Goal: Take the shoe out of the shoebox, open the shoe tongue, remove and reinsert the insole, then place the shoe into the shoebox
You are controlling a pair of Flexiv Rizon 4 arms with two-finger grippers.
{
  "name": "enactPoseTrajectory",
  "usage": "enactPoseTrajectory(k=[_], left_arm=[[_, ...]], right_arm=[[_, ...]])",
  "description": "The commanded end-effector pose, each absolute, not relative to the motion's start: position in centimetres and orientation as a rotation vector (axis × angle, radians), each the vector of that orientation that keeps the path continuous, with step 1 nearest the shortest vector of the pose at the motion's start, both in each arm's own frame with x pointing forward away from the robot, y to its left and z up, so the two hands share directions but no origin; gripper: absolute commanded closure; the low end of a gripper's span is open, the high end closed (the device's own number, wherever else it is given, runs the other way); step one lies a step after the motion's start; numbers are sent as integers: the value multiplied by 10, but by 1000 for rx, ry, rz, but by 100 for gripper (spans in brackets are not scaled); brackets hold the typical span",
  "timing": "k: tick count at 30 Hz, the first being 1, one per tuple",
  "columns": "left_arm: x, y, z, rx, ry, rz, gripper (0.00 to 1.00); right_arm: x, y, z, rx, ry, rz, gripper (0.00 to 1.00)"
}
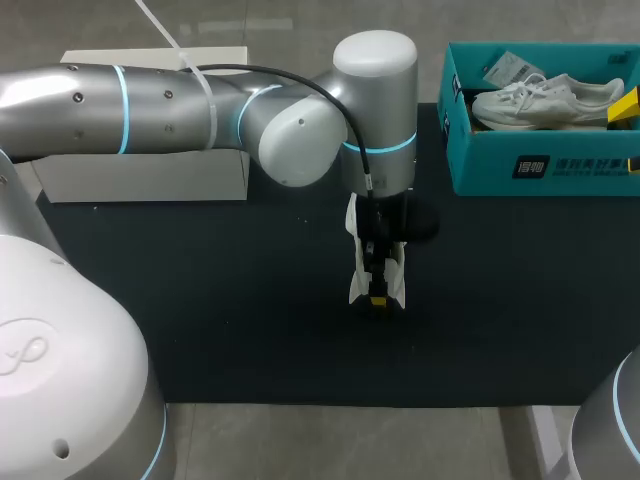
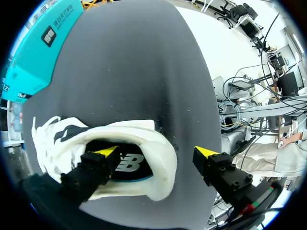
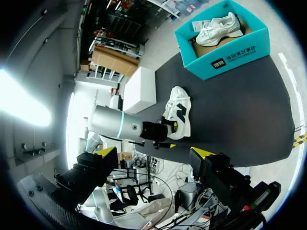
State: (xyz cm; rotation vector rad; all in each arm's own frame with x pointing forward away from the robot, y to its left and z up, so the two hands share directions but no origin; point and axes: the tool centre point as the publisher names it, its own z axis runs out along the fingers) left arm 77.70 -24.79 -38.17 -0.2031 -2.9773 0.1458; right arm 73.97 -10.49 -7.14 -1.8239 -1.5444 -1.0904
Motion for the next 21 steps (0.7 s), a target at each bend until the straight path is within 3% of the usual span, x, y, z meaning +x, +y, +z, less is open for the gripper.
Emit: enactPoseTrajectory(k=[1, 4, 7, 10, 13, 15, 16, 21], left_arm=[[777, -249, -392, -201, -2959, 161, 0], [777, -249, -397, -208, -2955, 170, 3], [777, -249, -405, -202, -2960, 147, 21], [778, -248, -410, -192, -2958, 127, 51], [780, -248, -413, -170, -2957, 131, 64], [781, -248, -414, -149, -2952, 137, 84], [780, -248, -415, -138, -2944, 140, 100], [777, -244, -413, -109, -2921, 113, 100]], right_arm=[[741, -105, -72, -1826, -1544, -1086, 0], [741, -105, -72, -1826, -1544, -1086, 0], [741, -105, -72, -1826, -1544, -1086, 0], [741, -105, -72, -1826, -1544, -1086, 0], [741, -105, -72, -1826, -1544, -1086, 0], [741, -105, -72, -1826, -1544, -1086, 0], [741, -105, -72, -1826, -1544, -1086, 0], [741, -105, -72, -1826, -1544, -1086, 0]])
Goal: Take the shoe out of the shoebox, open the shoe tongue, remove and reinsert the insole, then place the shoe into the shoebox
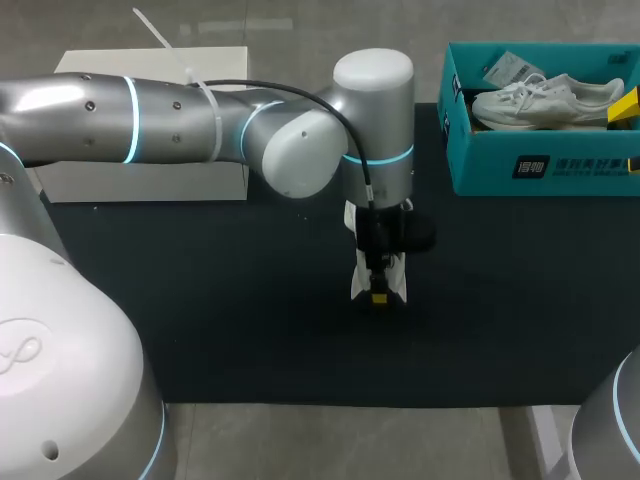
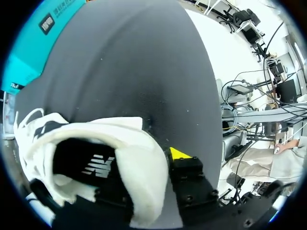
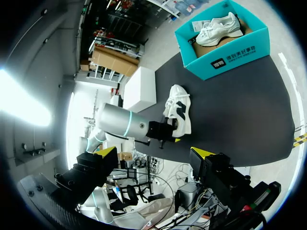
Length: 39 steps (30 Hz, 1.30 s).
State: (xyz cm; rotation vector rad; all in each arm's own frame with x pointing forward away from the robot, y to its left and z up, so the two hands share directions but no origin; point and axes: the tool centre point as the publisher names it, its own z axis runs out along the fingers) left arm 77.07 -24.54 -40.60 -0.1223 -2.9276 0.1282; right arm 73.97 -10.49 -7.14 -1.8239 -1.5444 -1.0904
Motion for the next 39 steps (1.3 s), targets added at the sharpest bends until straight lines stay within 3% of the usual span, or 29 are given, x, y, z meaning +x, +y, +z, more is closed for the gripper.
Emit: enactPoseTrajectory(k=[1, 14, 33, 39], left_arm=[[777, -243, -411, -82, -2918, 96, 100], [765, -238, -332, 0, -2866, 115, 100], [759, -218, -139, -87, -2770, 190, 100], [754, -213, -111, -155, -2814, 180, 100]], right_arm=[[741, -105, -72, -1826, -1544, -1086, 0], [741, -105, -72, -1826, -1544, -1086, 0], [741, -105, -72, -1826, -1544, -1086, 0], [741, -105, -72, -1826, -1544, -1086, 0]])
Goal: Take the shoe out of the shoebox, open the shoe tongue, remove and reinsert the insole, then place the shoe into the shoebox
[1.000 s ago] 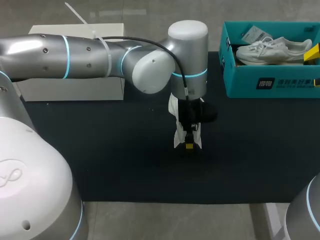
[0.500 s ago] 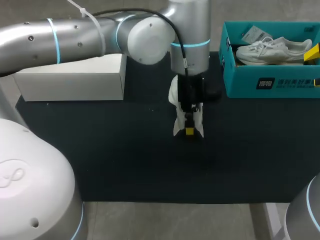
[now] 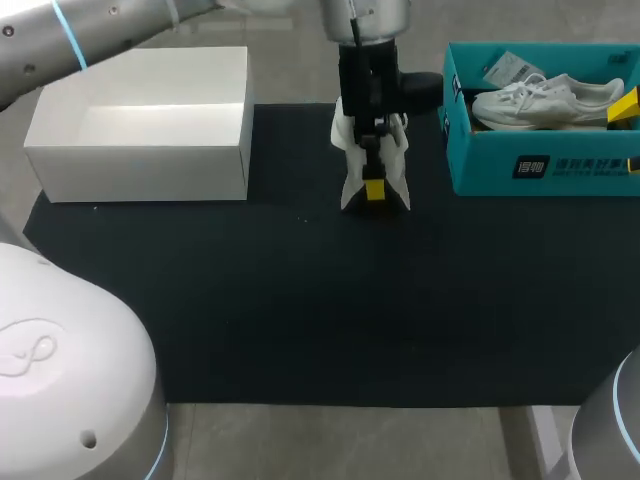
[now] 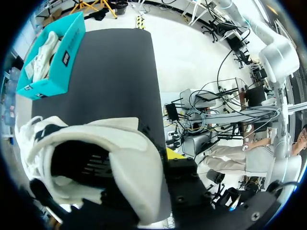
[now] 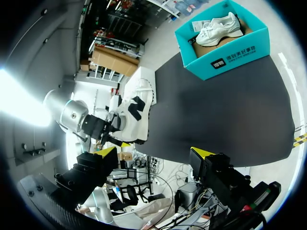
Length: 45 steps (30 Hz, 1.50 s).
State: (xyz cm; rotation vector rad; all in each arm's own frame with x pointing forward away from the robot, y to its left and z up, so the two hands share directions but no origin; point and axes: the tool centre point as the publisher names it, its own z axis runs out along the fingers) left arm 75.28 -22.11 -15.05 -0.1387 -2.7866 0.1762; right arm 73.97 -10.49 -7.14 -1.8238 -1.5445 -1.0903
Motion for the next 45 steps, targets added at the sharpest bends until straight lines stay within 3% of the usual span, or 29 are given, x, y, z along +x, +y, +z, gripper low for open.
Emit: enactPoseTrajectory(k=[1, 45], left_arm=[[753, -212, -108, -161, -2822, 181, 100], [749, -209, -97, -180, -2842, 176, 100]], right_arm=[[741, -105, -72, -1826, -1544, -1086, 0], [741, -105, -72, -1826, -1544, -1086, 0]])
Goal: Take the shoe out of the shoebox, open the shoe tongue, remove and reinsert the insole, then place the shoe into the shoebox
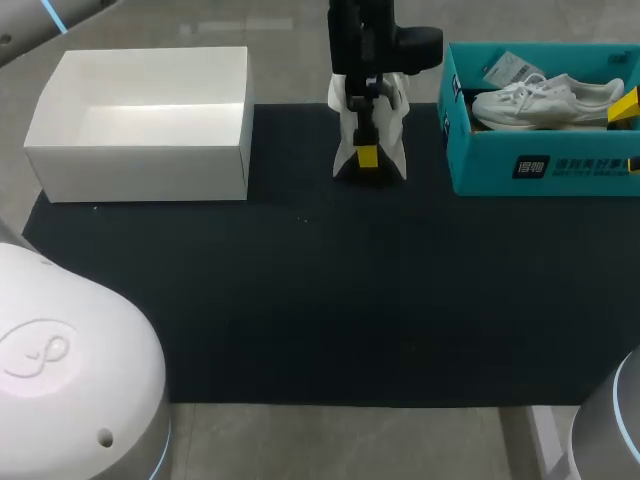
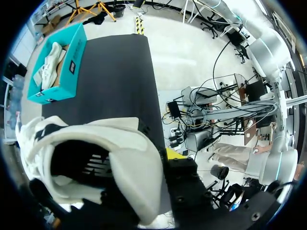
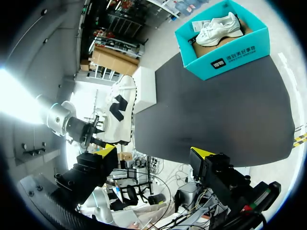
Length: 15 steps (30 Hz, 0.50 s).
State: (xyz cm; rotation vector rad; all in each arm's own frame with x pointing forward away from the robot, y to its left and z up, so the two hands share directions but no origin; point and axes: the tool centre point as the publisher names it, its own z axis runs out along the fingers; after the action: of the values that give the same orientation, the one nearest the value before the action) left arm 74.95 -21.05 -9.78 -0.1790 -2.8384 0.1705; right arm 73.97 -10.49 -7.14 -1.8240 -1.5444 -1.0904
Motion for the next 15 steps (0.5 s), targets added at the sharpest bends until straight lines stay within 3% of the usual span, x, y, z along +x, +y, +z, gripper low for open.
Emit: enactPoseTrajectory(k=[1, 15], left_arm=[[749, -209, -97, -180, -2842, 176, 100], [807, -152, -76, -189, -2850, 174, 100]], right_arm=[[741, -105, -72, -1826, -1544, -1086, 0], [741, -105, -72, -1826, -1544, -1086, 0]])
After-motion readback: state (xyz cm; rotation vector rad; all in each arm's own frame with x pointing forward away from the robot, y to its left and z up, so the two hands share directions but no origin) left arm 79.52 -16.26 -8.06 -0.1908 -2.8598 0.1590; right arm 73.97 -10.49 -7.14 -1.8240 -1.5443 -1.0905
